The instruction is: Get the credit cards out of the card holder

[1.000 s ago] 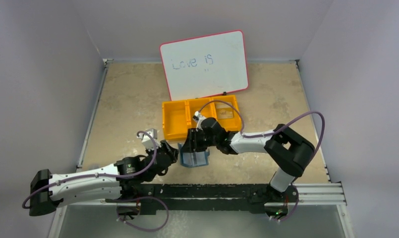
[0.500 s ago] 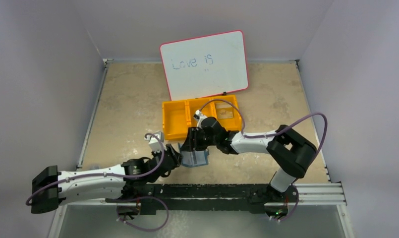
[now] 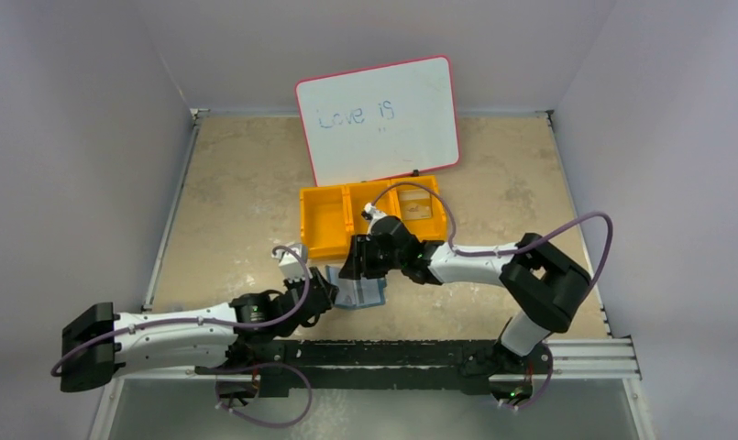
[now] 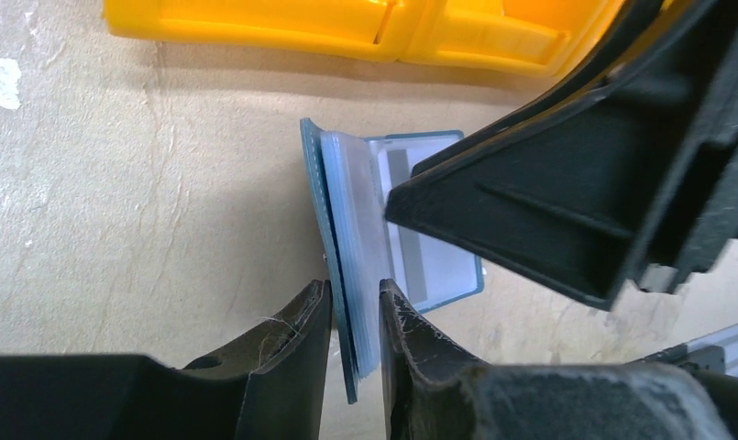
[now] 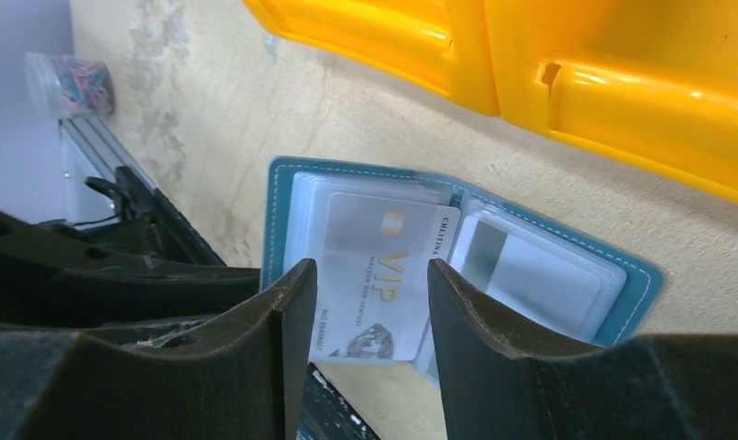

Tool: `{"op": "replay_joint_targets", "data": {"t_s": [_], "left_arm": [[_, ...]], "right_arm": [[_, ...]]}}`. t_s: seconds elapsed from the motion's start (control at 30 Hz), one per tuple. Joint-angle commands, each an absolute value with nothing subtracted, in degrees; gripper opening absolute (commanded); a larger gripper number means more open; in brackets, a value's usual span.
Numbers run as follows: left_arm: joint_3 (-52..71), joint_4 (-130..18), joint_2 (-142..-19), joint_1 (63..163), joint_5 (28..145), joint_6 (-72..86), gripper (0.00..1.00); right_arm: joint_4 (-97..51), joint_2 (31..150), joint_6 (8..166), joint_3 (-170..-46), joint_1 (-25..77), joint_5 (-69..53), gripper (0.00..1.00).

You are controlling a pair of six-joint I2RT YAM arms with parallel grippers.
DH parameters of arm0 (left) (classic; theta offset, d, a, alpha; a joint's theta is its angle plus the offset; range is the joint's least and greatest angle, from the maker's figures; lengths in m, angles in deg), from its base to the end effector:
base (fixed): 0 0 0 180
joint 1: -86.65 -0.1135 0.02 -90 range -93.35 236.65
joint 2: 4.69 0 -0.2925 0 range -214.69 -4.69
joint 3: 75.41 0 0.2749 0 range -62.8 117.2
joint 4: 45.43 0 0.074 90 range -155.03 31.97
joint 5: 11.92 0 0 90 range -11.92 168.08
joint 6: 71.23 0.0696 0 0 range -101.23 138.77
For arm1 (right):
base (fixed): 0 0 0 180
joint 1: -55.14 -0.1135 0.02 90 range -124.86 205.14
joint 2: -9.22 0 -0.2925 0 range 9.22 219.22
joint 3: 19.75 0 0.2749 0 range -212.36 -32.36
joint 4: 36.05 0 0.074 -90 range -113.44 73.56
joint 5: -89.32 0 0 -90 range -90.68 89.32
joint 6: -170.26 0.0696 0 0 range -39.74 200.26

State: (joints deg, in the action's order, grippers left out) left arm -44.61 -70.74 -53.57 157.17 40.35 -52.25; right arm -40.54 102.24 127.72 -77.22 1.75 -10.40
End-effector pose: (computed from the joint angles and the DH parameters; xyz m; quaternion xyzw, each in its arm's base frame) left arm 0.1011 -0.1581 0.1599 -0.1317 0.8685 -0.2557 0.4037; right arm 0.2179 0.3130 0.1722 -0.0865 0.8642 0.4248 0.2554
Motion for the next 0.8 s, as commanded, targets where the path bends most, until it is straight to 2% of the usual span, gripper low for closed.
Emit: {"op": "replay_joint_targets", "data": {"t_s": [0.0, 0.07, 0.3, 0.57, 0.77], "left_arm": [[-44.31, -70.53, -50.93, 157.14, 38.88, -51.25, 0.25], [-44.26, -71.82, -50.39, 157.14, 38.74, -51.36, 0.25], [-43.4, -73.65, -52.26, 157.14, 38.86, -50.57, 0.11], [-42.66, -73.81, -53.87, 157.14, 38.67, -49.97, 0.01], [-42.13, -75.94, -56.32, 157.13, 37.23, -51.17, 0.0]], "right_arm": [[-37.15, 103.67, 124.91, -81.48, 0.64, -8.67, 0.51], [-36.32, 104.25, 124.37, -82.65, 0.11, -8.25, 0.51], [-34.36, 104.83, 123.71, -84.81, -1.35, -6.8, 0.52], [-30.73, 107.37, 123.82, -86.23, -1.64, -3.88, 0.48], [-29.77, 107.06, 125.16, -84.69, -1.64, -2.59, 0.45]]}}
